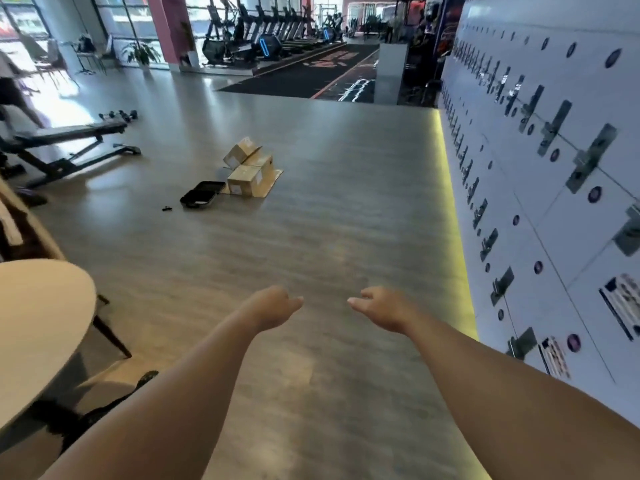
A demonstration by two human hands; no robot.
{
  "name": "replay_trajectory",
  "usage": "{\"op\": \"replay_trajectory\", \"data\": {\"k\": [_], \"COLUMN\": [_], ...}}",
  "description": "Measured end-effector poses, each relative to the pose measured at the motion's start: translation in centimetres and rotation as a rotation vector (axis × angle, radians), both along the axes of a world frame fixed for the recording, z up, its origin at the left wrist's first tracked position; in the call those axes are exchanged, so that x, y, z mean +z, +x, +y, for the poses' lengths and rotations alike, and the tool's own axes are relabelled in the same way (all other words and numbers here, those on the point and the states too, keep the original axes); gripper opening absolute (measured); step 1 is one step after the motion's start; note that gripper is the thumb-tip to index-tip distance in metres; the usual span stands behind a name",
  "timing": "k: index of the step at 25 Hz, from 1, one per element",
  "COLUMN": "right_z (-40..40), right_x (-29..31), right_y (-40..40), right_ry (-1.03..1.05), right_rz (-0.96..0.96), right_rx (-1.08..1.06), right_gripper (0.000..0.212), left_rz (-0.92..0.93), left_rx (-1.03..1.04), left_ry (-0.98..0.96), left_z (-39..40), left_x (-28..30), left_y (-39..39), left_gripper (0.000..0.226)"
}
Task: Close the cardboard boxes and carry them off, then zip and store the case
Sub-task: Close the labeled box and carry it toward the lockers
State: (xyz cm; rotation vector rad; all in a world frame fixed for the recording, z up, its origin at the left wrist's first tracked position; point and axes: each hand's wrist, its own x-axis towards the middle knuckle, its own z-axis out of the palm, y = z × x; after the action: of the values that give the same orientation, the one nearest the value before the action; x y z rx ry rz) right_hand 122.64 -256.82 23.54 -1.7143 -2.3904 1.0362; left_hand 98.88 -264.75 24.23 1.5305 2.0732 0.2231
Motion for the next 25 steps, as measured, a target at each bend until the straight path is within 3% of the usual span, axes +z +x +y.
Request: {"op": "replay_trajectory", "data": {"k": [8, 16, 25], "right_z": [27.5, 54.7, 83.5], "right_x": [-2.7, 0.2, -1.7], "right_y": [-4.6, -11.0, -23.1], "right_ry": [0.0, -0.007, -0.03], "right_rz": [-0.011, 0.012, -0.021], "right_rx": [0.036, 0.11, 0.144], "right_gripper": [0.068, 0.076, 0.072], "left_rz": [0.003, -0.08, -0.073], "left_rx": [0.021, 0.098, 0.173], "left_ry": [-0.031, -0.042, 0.003], "left_z": [27.4, 52.1, 80.7], "left_x": [-1.7, 0.6, -1.2], "left_y": [-5.9, -10.6, -23.1], "left_gripper": [0.054, 0.051, 0.054]}}
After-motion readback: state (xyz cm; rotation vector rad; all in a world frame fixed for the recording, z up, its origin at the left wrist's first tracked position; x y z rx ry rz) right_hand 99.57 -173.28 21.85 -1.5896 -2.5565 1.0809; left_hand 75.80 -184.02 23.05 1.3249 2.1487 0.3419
